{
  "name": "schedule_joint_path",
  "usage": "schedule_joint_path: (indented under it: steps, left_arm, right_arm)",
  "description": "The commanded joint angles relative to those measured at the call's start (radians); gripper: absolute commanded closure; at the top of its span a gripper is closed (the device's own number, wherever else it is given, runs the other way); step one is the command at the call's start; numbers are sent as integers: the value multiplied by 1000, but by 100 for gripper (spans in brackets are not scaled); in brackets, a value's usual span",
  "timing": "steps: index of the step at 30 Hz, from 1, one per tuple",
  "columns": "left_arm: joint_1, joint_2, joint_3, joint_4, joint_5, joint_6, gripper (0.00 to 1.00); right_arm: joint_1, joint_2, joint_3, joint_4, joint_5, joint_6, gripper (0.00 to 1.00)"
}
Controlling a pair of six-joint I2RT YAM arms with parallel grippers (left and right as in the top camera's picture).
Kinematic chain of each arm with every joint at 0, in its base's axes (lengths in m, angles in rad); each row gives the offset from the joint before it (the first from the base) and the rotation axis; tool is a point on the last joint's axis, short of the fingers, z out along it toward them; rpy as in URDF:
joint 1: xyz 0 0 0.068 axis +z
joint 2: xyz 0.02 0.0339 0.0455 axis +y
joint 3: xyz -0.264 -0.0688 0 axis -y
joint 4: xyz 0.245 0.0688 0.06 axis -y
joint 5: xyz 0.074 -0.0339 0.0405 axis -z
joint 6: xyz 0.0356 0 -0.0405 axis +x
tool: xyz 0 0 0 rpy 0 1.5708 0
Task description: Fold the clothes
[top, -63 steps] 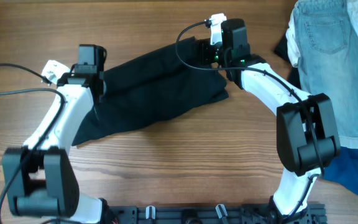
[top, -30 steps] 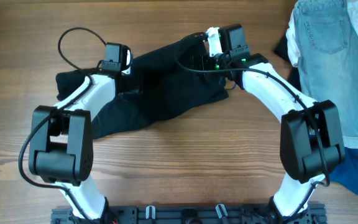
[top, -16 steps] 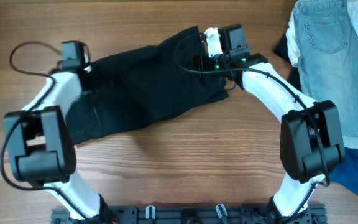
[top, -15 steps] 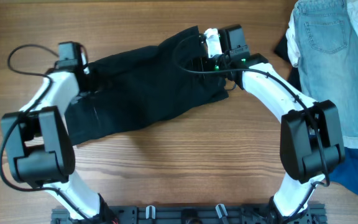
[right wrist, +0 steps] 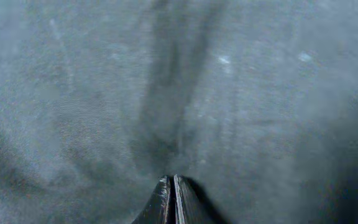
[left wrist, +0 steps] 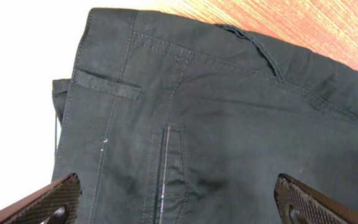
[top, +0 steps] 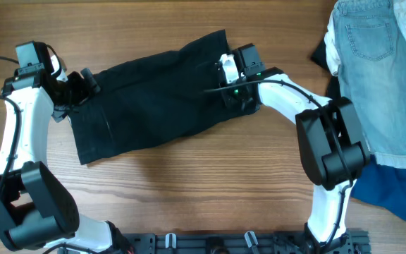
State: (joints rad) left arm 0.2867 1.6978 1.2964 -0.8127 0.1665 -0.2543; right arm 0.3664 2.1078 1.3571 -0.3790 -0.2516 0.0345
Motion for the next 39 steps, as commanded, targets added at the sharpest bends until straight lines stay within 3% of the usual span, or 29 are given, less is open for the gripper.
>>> schedule_joint_path:
  steps: [1, 6, 11, 13, 15, 16, 18, 25, 30, 39]
  left_arm:
    - [3, -3, 11, -10, 16, -11, 0]
    - [3, -3, 11, -38, 17, -12, 0]
    - [-1, 10, 6, -133, 50, -12, 0]
    - [-10, 18, -13, -134, 54, -11, 0]
    - [-29, 45, -28, -136, 56, -6, 0]
    - [-42, 62, -35, -140, 67, 16, 0]
    - [-59, 89, -55, -142, 65, 15, 0]
    - [-69, 137, -117, -113, 111, 15, 1]
    - [-160, 137, -195, 7, 132, 12, 1]
    - [-200, 152, -237, 129, 91, -47, 4]
  right_arm:
    - [-104, 44, 2, -58, 29, 92, 96]
    - [-257, 44, 2, -159, -35, 129, 96]
    - [-281, 40, 3, -179, -45, 191, 95]
    - [-280, 26, 8, -171, -69, 203, 77]
    - [-280, -2, 14, -171, -87, 200, 42]
    - [-280, -19, 14, -169, -87, 197, 32]
    - [-280, -51, 14, -165, -88, 179, 23]
    - [-280, -95, 14, -158, -85, 148, 18]
    - [-280, -131, 27, -150, -49, 95, 10]
    - [-280, -212, 27, -150, 12, 70, 9]
